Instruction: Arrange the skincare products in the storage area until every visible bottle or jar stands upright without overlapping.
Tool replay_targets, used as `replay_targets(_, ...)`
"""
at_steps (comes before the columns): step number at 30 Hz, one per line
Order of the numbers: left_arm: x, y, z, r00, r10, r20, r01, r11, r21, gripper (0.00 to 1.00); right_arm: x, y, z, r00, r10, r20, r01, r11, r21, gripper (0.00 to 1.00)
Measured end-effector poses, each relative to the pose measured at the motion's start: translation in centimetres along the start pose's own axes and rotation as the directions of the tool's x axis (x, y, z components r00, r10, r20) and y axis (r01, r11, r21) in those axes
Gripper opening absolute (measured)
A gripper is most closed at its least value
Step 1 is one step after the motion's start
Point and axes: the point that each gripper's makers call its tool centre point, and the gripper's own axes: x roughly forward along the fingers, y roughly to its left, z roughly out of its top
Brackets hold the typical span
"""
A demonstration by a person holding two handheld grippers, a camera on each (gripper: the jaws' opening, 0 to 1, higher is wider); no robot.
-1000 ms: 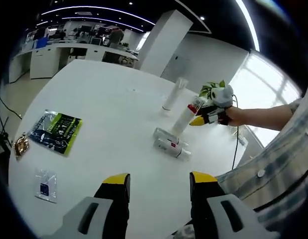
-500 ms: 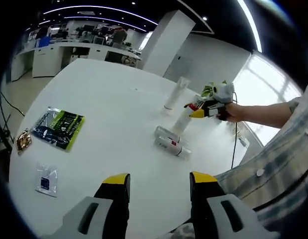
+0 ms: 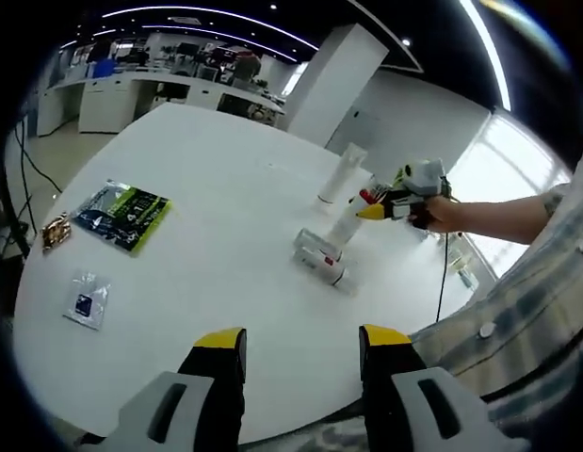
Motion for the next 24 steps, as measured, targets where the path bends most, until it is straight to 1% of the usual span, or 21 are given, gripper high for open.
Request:
replay_targets(4, -0.3, 0.0, -0.1, 1.000, 0.014, 0.004, -0.014, 1.000, -0.006, 0.49, -0.1, -0.1, 0.0, 1.000, -0.024, 0.001, 0.024, 1.000, 0.011, 0.32)
replay_targets(8, -0.3, -0.2, -0.1, 1.000, 0.021, 0.003, -0.021, 1.000, -0.008, 0.49, -0.2, -0.2, 0.0, 0.998, -0.057, 0.021, 0.056, 0.997, 0.051, 0.31)
replay_targets(11, -0.1, -0.6, 0.0, 1.000, 0.017, -0.009, -0.017, 1.000, 0.011, 0.49, -0.3, -0.2, -0.1, 0.997, -0.071, 0.019, 0.070, 0.996, 0.056, 0.31)
replay_targets(14, 0.2, -0.9, 0.4, 1.000, 0.011, -0.012, -0.010, 1.000, 0.029, 0.49, -0.5, 0.1, -0.3, 0.997, -0.078, 0.005, 0.078, 0.995, 0.056, 0.31)
replay_targets(17, 0.4, -1.0, 1.0, 1.000, 0.006, -0.004, -0.006, 0.999, 0.045, 0.49, -0.7, 0.8, -0.6, 0.996, -0.085, -0.002, 0.085, 0.995, 0.059, 0.30)
replay_targets(19, 0.7, -1.1, 1.4, 1.000, 0.002, -0.002, -0.001, 0.998, 0.060, 0.49, -0.9, 1.2, -0.6, 0.996, -0.092, 0.005, 0.091, 0.992, 0.086, 0.30)
replay_targets(21, 1.0, -1.4, 1.6, 1.000, -0.003, -0.010, 0.003, 0.997, 0.083, 0.49, -1.3, 1.6, -0.3, 0.994, -0.104, 0.024, 0.101, 0.989, 0.111, 0.30)
replay_targets(24, 1.5, -1.9, 2.1, 1.000, -0.021, -0.015, 0.022, 0.994, 0.106, 0.49, -2.1, 2.2, 1.1, 0.991, -0.116, 0.064, 0.106, 0.985, 0.133, 0.30)
